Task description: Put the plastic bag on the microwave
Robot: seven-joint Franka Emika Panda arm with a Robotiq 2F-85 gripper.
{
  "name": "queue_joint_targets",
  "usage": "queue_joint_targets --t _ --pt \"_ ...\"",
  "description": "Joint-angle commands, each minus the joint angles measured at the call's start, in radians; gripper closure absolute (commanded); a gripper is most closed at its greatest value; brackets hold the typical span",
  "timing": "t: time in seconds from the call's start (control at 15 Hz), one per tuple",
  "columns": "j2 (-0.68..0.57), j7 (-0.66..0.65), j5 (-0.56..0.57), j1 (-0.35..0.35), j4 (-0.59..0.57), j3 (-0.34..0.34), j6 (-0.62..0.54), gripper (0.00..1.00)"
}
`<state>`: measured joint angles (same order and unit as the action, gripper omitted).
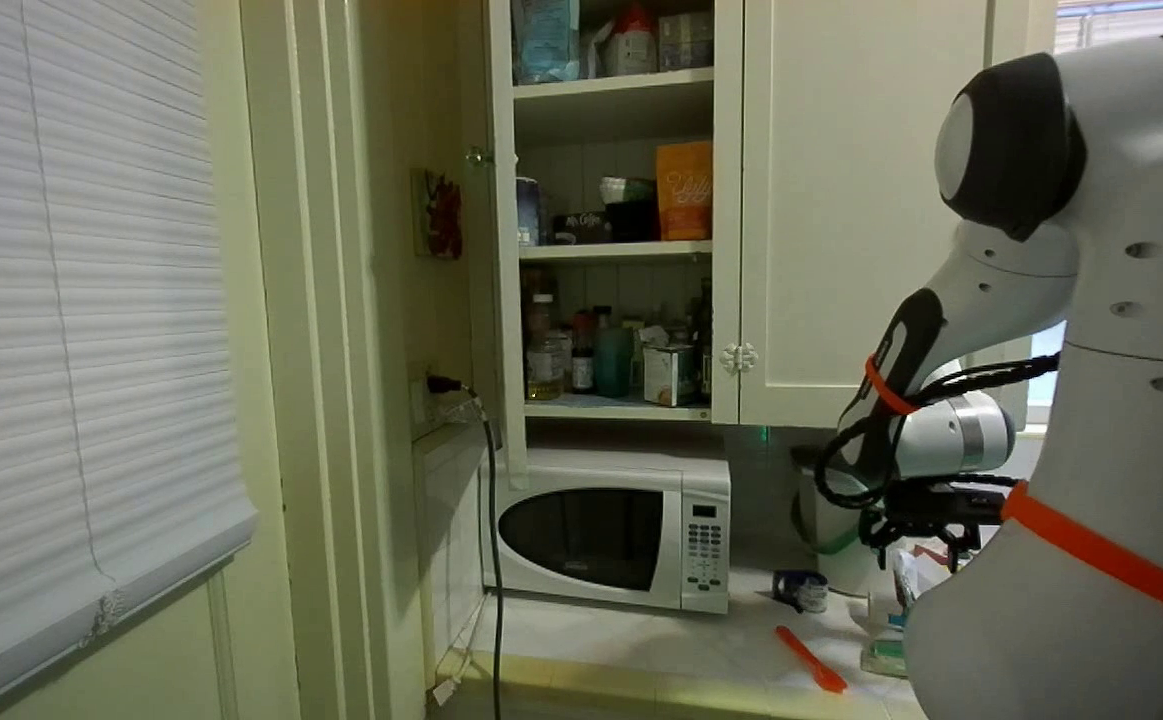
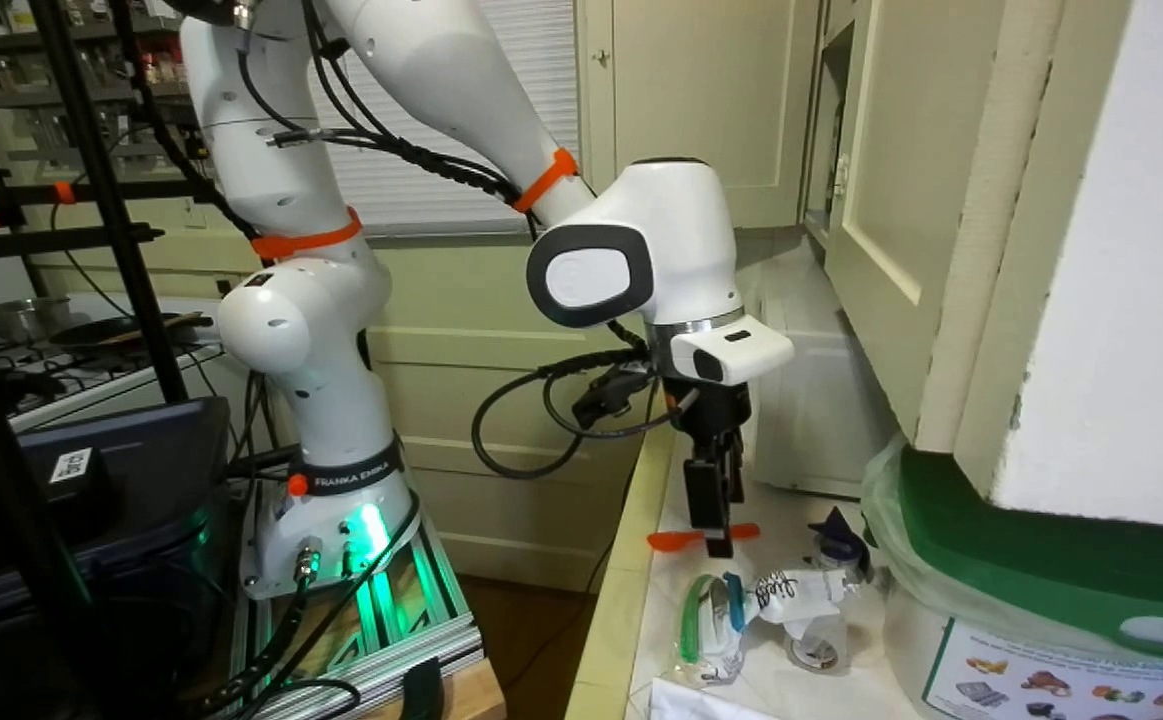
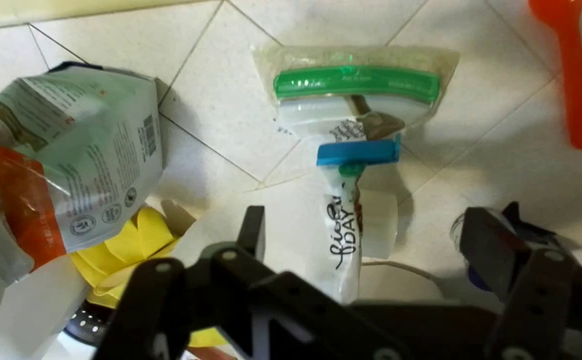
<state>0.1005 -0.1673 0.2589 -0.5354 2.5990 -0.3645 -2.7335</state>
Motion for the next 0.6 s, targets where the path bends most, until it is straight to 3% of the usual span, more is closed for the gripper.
queue_joint_targets --t 0.0,0.47,0.53 --pt "-0.120 -0.062 0.024 0.010 -0.031 -0.020 -0.151 0.00" --pt "-0.289 -0.168 0.060 0.019 -0.070 -0.028 -0.357 0.00" --pt "-0.304 -0.174 0.066 0.027 -0.075 -0.036 -0.364 0.14"
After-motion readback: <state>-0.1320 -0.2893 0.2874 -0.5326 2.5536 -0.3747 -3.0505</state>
